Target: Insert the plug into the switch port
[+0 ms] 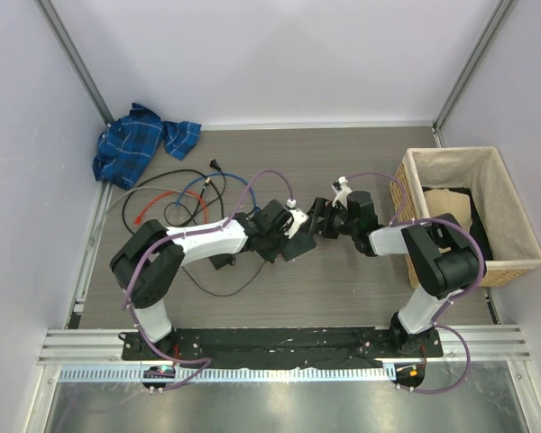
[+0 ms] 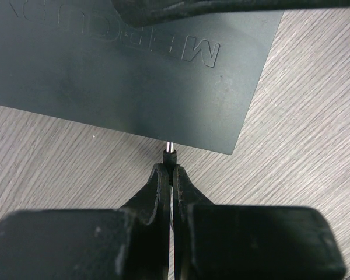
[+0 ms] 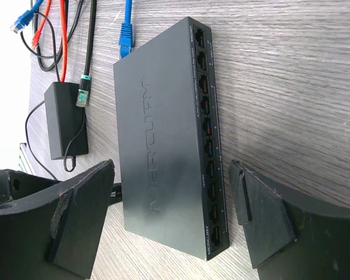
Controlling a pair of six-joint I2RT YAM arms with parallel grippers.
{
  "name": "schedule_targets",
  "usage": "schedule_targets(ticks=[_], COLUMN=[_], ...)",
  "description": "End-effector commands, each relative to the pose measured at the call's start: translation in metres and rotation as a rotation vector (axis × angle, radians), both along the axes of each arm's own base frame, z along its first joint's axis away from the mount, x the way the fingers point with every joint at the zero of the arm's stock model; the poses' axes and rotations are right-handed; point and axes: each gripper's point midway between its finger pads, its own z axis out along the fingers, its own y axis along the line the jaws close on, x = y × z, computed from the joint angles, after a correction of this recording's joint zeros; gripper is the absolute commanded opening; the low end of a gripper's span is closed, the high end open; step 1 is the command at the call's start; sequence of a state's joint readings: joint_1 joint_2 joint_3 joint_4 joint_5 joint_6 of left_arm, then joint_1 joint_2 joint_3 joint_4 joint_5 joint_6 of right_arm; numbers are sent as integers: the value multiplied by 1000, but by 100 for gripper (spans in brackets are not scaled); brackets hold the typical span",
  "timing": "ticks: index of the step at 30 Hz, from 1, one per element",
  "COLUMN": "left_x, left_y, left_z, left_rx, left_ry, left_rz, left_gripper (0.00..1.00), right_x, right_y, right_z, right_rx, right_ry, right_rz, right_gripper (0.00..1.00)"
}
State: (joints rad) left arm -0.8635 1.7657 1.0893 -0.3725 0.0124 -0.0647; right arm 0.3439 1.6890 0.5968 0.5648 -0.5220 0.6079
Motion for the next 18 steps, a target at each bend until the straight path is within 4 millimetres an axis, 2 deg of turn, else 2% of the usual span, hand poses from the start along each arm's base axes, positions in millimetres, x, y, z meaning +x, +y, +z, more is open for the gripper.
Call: schedule_targets(ticks=[1, 9, 18], left_x=[10, 0, 5], left_y=[-15, -17, -18], left_z=[18, 16, 17], left_rx=[-56, -67, -56], left_ry=[-36, 6, -8], left_rz=[-28, -51, -44], left_gripper=[0, 0, 0], right_x=[-7, -7, -8], right_y=[-2, -2, -1], right_z=[-18, -18, -18], right_rx=[-22, -20, -9], right_ry=[68, 69, 74], right_rz=[-2, -4, 3], right_gripper=[88, 88, 88])
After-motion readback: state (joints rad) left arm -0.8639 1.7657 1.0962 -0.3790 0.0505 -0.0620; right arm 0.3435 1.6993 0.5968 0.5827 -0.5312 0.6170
